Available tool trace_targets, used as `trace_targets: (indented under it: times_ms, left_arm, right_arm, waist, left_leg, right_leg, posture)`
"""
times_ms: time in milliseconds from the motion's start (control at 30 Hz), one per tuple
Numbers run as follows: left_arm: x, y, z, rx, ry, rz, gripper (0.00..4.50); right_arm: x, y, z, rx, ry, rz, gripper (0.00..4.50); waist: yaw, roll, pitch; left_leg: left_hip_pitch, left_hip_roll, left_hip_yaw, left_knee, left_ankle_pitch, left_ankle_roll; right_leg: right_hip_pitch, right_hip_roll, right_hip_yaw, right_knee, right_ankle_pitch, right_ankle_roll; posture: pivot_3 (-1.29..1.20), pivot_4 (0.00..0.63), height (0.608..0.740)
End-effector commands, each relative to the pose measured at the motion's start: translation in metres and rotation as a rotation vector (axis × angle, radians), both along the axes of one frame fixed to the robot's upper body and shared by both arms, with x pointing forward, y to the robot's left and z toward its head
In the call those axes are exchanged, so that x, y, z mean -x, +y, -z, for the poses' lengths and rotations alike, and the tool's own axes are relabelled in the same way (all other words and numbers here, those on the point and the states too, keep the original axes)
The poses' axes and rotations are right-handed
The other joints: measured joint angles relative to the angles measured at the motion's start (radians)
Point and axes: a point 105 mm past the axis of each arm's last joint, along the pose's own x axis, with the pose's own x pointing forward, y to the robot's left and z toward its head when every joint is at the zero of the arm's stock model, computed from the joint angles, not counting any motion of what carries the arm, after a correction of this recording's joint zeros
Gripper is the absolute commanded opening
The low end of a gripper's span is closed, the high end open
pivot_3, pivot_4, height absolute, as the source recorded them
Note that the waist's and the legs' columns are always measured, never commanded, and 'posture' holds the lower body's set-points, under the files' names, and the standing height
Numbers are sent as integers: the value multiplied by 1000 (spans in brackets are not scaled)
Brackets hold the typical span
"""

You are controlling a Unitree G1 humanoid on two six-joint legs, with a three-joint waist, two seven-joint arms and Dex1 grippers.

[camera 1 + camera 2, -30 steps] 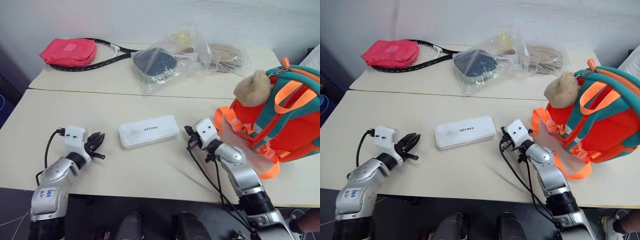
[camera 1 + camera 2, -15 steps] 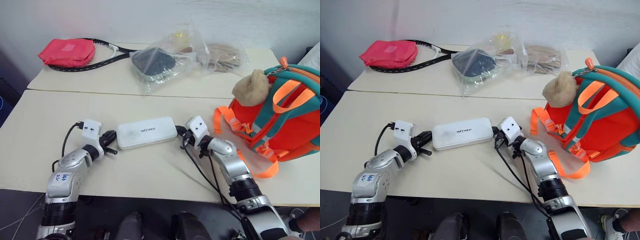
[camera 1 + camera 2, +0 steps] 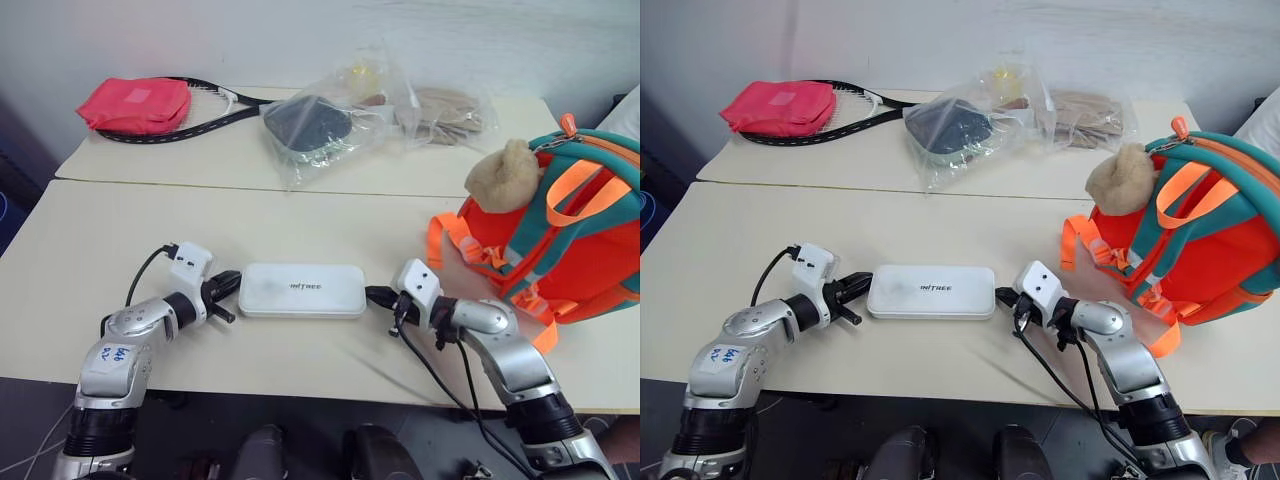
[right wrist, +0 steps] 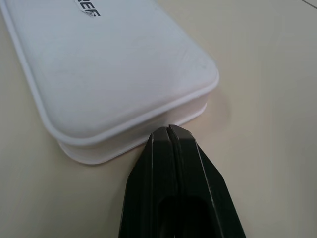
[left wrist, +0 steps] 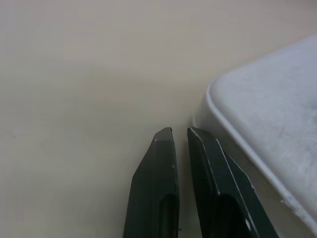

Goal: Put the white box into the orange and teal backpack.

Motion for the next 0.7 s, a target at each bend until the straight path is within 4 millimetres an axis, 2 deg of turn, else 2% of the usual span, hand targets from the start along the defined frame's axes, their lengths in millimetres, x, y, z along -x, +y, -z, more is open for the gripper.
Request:
trace_targets:
  times_ms: [33, 67, 167, 200, 300, 333, 400, 467, 600, 700]
  left_arm:
    - [12, 22, -16, 291, 170, -19, 1005]
    - [17, 25, -18, 381, 250, -11, 1311]
    - [23, 49, -12, 415, 395, -21, 2185]
    - [24, 54, -14, 481, 466, -13, 2453]
    - [29, 49, -21, 664, 696, 46, 3367]
    - [26, 49, -17, 636, 752, 21, 3367]
    - [6, 46, -27, 745, 756, 18, 3367]
    - [-5, 39, -34, 795, 763, 39, 3367]
    - [-4, 26, -15, 705, 888, 44, 3367]
    - [-4, 14, -10, 672, 946, 88, 3367]
  right_arm:
    - [1, -10, -13, 15, -44, 12, 0]
    - [2, -11, -13, 19, -45, 11, 0]
    - [1, -10, -16, 20, -49, 7, 0]
    - [2, -9, -18, 15, -53, -3, 0]
    - [2, -7, -20, 8, -60, -18, 0]
    - [2, -6, -20, 8, -60, -21, 0]
    - [1, -2, -19, 9, -58, -37, 0]
    - [1, 1, -19, 11, -59, -48, 0]
    - [-1, 7, -21, 14, -73, -74, 0]
    - [-2, 11, -23, 16, -82, -88, 0]
  waist:
    - [-1, 0, 0]
    - [-1, 0, 0]
    - [-4, 0, 1]
    - [-2, 0, 1]
    - [2, -1, 1]
    - [3, -2, 2]
    - [6, -2, 2]
    - [6, -3, 2]
    - [-5, -3, 2]
    - [-1, -3, 2]
  left_leg:
    - [0, 0, 0, 0, 0, 0]
    - [0, 0, 0, -1, 0, 0]
    - [0, 0, -1, -1, 0, -1]
    - [1, 0, -1, -1, 1, -1]
    - [1, 0, -1, 0, 1, -1]
    - [0, -1, -1, 0, 1, -1]
    - [0, -2, -2, 0, 0, 0]
    - [-1, -2, -2, 2, 0, 0]
    - [-1, -2, 0, 1, 0, 0]
    - [-3, -1, 2, 1, 1, -2]
  right_leg:
    - [0, 0, 0, 0, 0, 0]
    - [0, 0, 0, 0, 0, 0]
    - [0, 0, 0, 1, 0, 0]
    - [-1, 0, 0, 1, 0, 0]
    - [0, 0, 0, 1, 0, 0]
    - [0, 0, -1, 1, 0, 0]
    - [0, -1, -1, 1, 0, 0]
    - [-1, -1, -2, 3, 0, 0]
    - [-3, -1, 0, 7, 0, 0]
    - [-7, 0, 1, 8, 0, 0]
  posture:
    - [0, 150, 740]
    - [0, 150, 740]
    - [0, 150, 740]
    - [0, 150, 740]
    - [0, 150, 740]
    - [0, 150, 740]
    - [0, 150, 740]
    - [0, 150, 740]
    - [0, 150, 740]
    - [0, 150, 740]
